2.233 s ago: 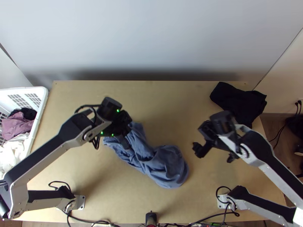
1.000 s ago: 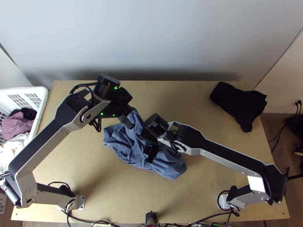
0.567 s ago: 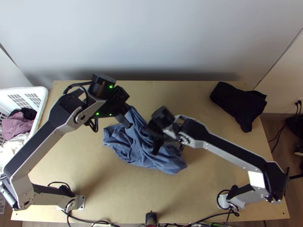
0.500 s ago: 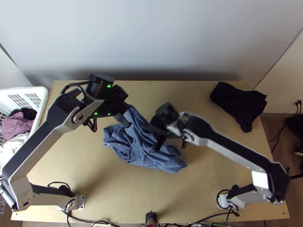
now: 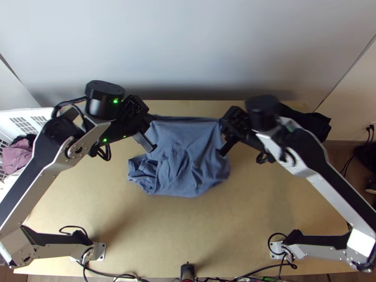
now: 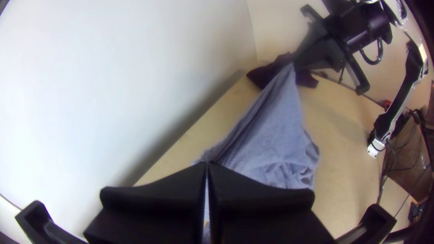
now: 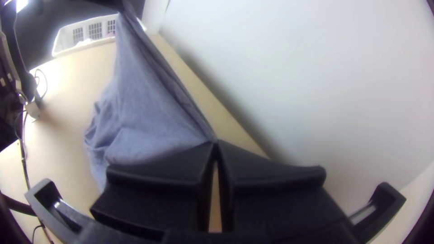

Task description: Fold the t-shirt

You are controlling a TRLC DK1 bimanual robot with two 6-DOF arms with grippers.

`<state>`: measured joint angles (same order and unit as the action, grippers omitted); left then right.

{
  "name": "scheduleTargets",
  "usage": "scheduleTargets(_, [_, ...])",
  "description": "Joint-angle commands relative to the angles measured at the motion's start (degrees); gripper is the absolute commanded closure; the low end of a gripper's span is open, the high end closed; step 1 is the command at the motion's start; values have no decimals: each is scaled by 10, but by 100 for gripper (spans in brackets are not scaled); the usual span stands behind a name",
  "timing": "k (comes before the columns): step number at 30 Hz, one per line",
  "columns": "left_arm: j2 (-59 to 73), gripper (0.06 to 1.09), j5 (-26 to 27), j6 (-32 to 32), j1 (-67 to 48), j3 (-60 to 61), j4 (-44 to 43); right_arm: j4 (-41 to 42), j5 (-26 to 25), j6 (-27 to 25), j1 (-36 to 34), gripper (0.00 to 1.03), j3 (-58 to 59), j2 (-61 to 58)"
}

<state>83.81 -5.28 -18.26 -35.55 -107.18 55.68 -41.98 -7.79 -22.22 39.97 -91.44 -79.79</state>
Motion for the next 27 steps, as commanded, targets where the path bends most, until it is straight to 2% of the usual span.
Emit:
scheduleTargets(1, [-25,105,-83,-58,-29,-34,-36,36,-99,-78,-7,100,-15,70])
scheduleTargets(3, [-37,105,-117,-72,-44,-34,-61,75,-132,-117,-2,100,-15,94])
scheduleTargets(8, [-70,105,-175,-98,-73,-32,-115,142,-172,-207,8,100,-15,136])
scheduleTargets(14, [-110,105,-194,-150,-94,-29,-179,196,-196,-294,40,100,-11,174])
scheduleTargets(17, [-137,105,-206,-201,-121,-11,-253,241,-211,-353,70,100,-11,180])
scheduleTargets(20, [-160,105,-222,-247,-161,7,-338,265,-216,-387,86,100,-11,181])
scheduleTargets(23, [-169,105,-237,-285,-196,18,-377,295,-217,-419,97,100,-11,183])
scheduleTargets(27, [-184,105,-241,-315,-202,37,-420,358,-225,-485,114,100,-12,183])
